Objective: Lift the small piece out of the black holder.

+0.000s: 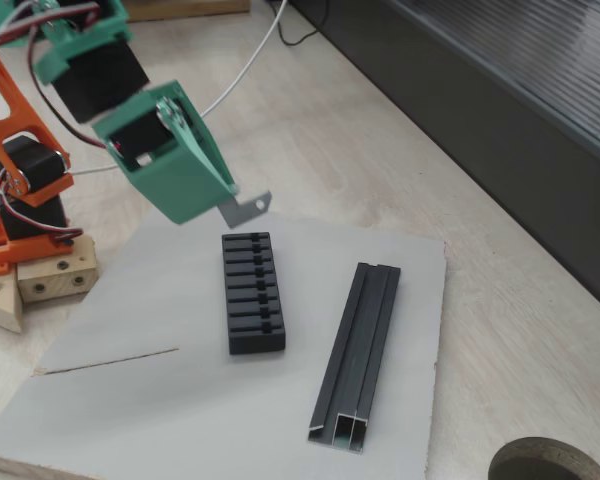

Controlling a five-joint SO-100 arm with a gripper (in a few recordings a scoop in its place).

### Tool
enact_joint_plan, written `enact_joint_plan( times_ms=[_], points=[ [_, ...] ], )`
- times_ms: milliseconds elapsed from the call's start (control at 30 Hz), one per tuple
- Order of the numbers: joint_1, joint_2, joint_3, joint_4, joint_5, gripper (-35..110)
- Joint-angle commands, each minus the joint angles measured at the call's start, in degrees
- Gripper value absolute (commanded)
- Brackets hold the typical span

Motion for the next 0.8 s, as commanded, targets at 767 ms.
enact_joint_plan(
  times_ms=[767],
  points=[
    [0.8,14.2,-1.1,0.7,0.6,5]
  ],
)
